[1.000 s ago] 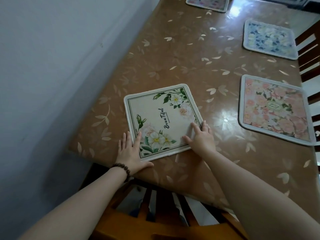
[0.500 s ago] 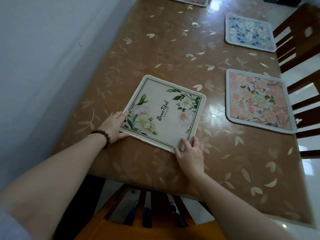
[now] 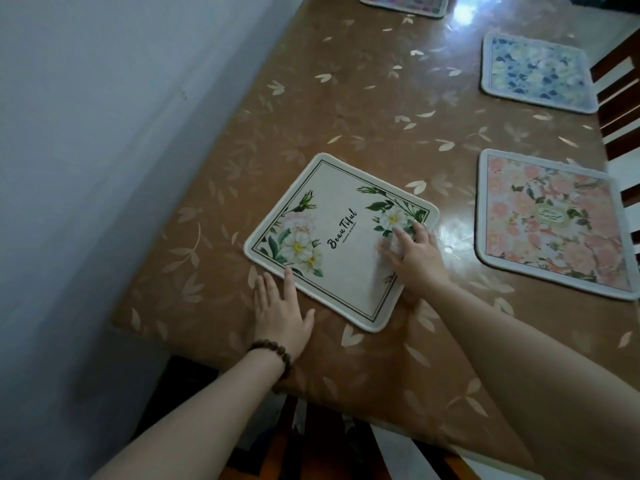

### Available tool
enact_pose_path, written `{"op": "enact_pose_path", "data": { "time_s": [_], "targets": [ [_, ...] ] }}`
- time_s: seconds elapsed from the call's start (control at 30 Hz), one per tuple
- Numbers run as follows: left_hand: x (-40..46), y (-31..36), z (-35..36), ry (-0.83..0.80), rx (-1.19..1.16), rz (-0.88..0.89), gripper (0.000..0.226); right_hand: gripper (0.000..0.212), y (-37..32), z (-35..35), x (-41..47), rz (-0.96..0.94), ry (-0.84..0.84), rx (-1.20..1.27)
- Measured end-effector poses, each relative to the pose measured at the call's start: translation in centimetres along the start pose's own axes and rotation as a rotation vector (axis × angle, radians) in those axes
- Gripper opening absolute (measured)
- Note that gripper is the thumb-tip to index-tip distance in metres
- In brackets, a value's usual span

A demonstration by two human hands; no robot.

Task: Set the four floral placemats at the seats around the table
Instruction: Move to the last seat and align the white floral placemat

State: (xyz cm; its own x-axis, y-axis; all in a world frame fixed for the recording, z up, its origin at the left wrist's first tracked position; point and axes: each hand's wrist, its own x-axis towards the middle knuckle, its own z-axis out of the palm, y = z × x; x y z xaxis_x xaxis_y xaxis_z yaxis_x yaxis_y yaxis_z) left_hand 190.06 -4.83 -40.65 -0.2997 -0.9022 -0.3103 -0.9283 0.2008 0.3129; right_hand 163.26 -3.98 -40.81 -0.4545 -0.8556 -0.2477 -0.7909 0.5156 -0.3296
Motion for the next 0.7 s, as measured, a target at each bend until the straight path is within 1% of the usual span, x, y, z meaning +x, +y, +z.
{"op": "enact_pose_path", "data": {
  "time_s": [0.17,0.37,0.57,0.7],
  "targets": [
    [-1.2,2.2,1.5,0.017,-0.055,0.018,0.086,0.063,0.5,-0.8,5.3,-0.058,-0.123,-0.143],
    [-0.8,2.4,1.8,0.03,-0.101,0.005,0.088,0.076,0.5,-1.8,8.9,-0.136,-0.132,-0.218],
    [-0.7,1.9,1.6,0.016,-0.126,0.028,0.086,0.078,0.1,-2.3,8.6,-0.117,-0.145,-0.298],
    [0.3,0.8,0.3,0.021,-0.168,-0.001,0.084,0.075,-0.1,-2.2,6.4,-0.085,-0.141,-0.297]
  ]
}}
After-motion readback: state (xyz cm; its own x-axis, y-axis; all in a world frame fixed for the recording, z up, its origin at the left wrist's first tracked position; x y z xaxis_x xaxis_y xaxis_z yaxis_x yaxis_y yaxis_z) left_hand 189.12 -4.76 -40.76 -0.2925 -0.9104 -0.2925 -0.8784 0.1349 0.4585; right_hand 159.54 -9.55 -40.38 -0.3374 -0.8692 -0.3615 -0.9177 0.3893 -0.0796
